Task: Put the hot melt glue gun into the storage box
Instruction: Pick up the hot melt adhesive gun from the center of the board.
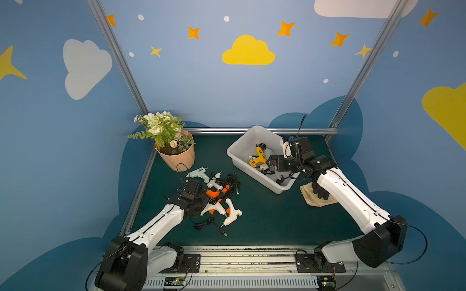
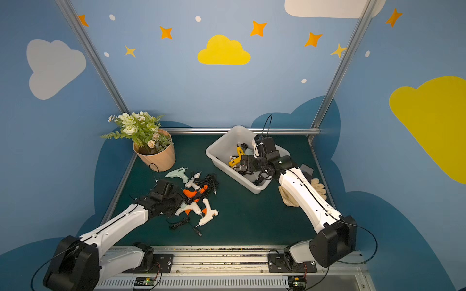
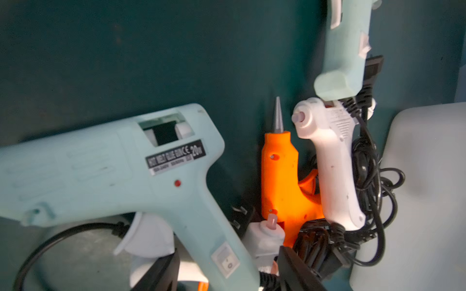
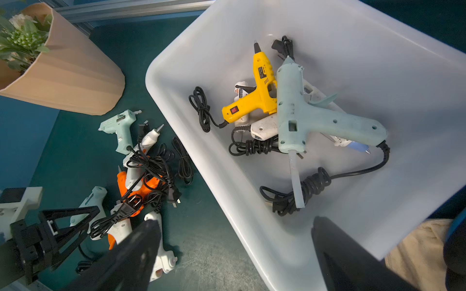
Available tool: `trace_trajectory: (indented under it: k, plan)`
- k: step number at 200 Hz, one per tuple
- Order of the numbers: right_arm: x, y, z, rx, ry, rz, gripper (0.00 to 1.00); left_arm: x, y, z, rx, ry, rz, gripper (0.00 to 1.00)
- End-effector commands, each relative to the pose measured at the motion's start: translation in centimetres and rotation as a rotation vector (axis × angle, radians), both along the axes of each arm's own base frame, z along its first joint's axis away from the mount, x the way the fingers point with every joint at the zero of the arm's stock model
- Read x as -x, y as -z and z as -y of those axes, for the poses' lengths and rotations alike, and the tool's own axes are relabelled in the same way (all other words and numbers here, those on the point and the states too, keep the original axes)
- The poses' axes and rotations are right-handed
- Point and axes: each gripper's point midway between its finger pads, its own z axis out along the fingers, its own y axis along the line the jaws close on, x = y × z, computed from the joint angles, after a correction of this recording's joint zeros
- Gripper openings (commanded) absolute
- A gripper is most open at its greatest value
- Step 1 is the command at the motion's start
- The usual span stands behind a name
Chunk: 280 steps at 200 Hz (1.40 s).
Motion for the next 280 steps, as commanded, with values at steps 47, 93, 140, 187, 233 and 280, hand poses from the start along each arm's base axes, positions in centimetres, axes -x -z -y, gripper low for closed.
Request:
trace_trajectory:
  k: [47, 93, 140, 187, 233, 280]
  plan:
    - [0.3, -0.9, 0.0, -0.026, 0.006, 0.030, 0.98, -0.1, 0.5, -1.0, -0.070, -0.009, -0.044, 0.54]
    - [0.3, -1.0, -0.1, -0.031, 0.005, 0.033, 0.98, -0.3, 1.9, -2.0, -0.110, -0.004, -0.085, 0.54]
    - [0.4, -1.0, -0.1, -0.031, 0.007, 0.029, 0.98, -0.8, 2.7, -2.2, -0.137, 0.014, -0.154, 0.47]
    - [0.5, -1.5, 0.1, -0.049, 0.020, 0.035, 0.98, -1.1, 2.5, -2.3, -0.167, 0.043, -0.184, 0.26]
    - [0.8, -4.4, 1.7, -0.157, 0.082, 0.124, 0.98, -2.0, -0.4, -2.8, -0.218, 0.100, -0.072, 0.04]
    - [1.6, -7.8, 2.1, -0.372, 0.016, 0.150, 0.98, -3.8, -7.0, -2.4, -0.280, 0.257, 0.204, 0.03]
